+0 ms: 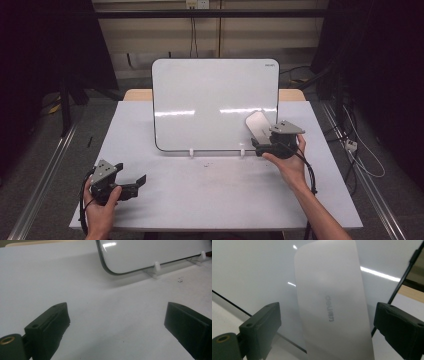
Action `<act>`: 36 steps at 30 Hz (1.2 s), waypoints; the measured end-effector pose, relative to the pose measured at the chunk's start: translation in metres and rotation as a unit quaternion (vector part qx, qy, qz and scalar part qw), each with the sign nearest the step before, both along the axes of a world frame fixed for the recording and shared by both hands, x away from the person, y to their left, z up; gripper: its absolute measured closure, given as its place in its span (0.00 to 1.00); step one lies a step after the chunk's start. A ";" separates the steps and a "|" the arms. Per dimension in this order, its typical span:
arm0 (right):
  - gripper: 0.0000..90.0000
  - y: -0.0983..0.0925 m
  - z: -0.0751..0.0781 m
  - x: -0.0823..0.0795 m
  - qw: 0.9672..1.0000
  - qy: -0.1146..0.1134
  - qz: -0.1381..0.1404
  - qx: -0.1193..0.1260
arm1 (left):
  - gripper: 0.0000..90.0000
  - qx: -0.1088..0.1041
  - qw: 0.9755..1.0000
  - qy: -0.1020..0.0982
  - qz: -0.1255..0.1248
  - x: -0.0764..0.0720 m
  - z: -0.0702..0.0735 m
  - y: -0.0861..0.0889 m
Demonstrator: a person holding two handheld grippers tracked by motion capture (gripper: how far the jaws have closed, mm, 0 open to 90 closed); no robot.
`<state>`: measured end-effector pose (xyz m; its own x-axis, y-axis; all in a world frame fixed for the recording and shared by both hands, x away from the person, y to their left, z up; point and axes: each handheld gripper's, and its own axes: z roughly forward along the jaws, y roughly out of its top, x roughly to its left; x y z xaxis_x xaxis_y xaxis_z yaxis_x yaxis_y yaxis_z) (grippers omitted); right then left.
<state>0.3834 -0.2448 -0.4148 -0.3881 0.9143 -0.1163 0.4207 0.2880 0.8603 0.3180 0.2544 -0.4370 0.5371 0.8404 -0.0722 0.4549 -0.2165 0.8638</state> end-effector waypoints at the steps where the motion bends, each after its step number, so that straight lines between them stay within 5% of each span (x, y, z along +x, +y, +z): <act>1: 0.07 -0.001 0.000 -0.002 1.000 -0.001 0.001 0.005 | 0.06 0.000 1.000 0.000 0.000 0.000 0.000 0.000; 8: 0.05 -0.005 0.006 -0.008 0.999 0.001 0.009 0.032 | 0.06 -0.004 1.000 0.004 0.005 0.000 0.000 0.003; 17: 0.06 -0.012 0.003 -0.020 0.999 0.005 -0.020 0.037 | 0.06 -0.002 1.000 0.004 0.006 0.004 -0.001 0.000; 23: 0.07 -0.022 0.000 -0.038 0.999 -0.025 -0.025 0.030 | 0.06 -0.006 1.000 0.005 0.005 0.007 -0.001 -0.002; 36: 0.08 -0.048 -0.003 -0.067 0.997 -0.029 -0.052 0.048 | 0.07 -0.005 1.000 0.001 0.013 0.006 0.000 -0.004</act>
